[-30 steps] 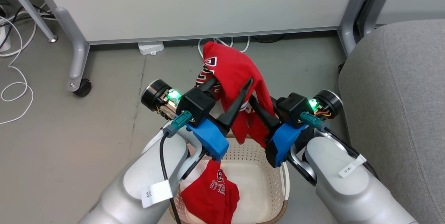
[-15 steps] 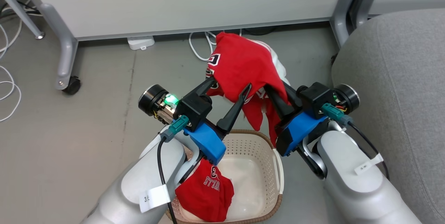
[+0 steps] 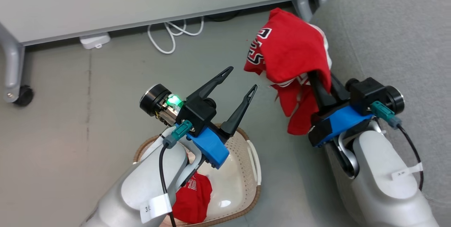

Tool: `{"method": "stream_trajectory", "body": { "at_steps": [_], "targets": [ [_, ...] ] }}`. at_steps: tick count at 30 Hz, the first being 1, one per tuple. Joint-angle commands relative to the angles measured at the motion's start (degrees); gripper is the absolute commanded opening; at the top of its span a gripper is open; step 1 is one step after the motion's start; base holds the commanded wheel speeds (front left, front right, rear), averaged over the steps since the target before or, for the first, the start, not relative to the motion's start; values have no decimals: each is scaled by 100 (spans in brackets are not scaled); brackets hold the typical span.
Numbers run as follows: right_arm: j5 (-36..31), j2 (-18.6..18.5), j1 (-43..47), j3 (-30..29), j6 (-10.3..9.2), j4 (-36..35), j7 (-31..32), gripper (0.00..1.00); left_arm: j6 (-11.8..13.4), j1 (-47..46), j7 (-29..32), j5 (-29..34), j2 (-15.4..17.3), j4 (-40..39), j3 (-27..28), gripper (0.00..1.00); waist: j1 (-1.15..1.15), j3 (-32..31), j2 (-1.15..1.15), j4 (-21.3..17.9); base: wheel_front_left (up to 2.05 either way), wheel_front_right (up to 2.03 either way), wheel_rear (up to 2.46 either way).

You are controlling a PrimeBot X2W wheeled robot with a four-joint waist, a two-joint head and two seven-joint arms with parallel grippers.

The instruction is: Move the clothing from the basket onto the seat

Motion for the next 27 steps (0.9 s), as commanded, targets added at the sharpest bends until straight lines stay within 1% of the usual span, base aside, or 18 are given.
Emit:
{"method": "stream_trajectory", "body": {
  "at_steps": [1,8,13,20,27],
  "targets": [
    [-34,-24,106,-105,1,-101,-23,0,-16,47,-15,41,47,-69,29,100,0,98,0,-210,0,0,0],
    [-138,9,428,-587,1,-491,-23,0,-26,71,-15,144,117,-214,-45,100,0,211,0,-686,0,0,0],
    [-161,59,712,-895,1,-743,-24,0,-34,50,-14,195,135,-260,-157,100,0,271,0,-924,0,0,0],
    [-176,111,1131,-1356,1,-1023,-23,0,-41,75,-15,207,82,-269,-321,100,0,298,0,-1069,0,0,0],
    [-225,161,1239,-1432,1,-1146,-23,0,-32,26,-14,168,75,-275,-349,100,0,328,0,-1095,0,0,0]
  ]
}}
